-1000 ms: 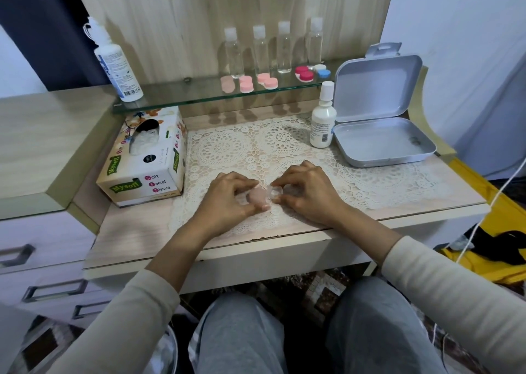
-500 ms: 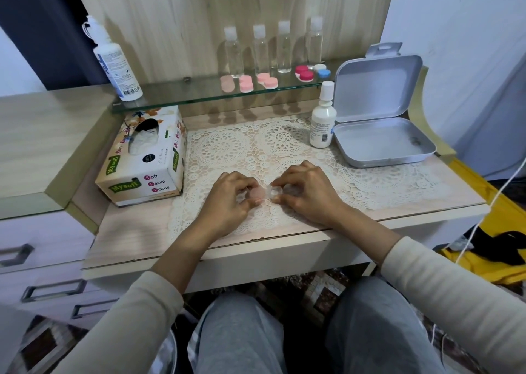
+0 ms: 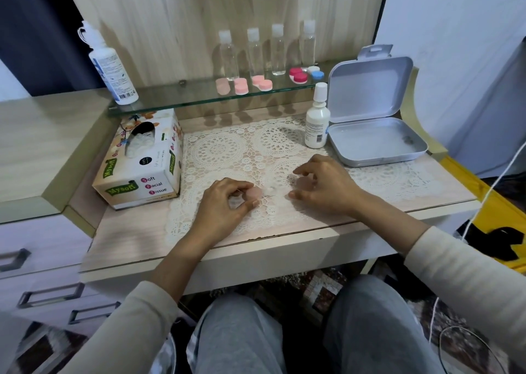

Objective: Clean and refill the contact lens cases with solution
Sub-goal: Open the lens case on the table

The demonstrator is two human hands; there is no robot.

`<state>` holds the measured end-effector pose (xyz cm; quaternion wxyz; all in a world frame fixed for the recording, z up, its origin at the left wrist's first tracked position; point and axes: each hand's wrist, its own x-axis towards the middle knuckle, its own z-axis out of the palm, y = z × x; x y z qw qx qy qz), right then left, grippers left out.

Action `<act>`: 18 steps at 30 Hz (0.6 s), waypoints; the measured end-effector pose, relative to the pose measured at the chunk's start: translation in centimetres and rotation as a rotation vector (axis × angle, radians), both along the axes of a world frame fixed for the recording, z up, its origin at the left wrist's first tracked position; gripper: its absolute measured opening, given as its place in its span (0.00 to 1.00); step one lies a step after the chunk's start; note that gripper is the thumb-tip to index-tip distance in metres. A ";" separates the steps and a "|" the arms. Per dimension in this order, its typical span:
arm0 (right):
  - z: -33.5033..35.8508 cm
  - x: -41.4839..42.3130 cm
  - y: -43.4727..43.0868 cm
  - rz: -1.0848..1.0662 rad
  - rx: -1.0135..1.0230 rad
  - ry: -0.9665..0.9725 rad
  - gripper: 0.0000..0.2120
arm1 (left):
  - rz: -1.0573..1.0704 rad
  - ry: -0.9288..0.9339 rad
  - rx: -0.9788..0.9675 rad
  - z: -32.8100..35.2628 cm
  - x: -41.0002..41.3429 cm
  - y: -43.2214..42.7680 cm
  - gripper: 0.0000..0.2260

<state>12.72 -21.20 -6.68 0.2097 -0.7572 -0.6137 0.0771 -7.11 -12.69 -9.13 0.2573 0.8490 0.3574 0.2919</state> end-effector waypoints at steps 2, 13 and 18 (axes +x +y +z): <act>0.0 0.2 -0.3 0.034 0.002 0.018 0.14 | 0.003 -0.007 0.000 -0.1 0.0 0.1 0.14; 1.4 -1.1 0.8 0.186 0.058 0.049 0.12 | -0.028 -0.012 0.039 -0.3 -0.2 0.0 0.13; 2.0 -2.3 1.6 0.300 0.005 -0.018 0.15 | -0.031 -0.021 0.049 -0.3 -0.2 0.0 0.13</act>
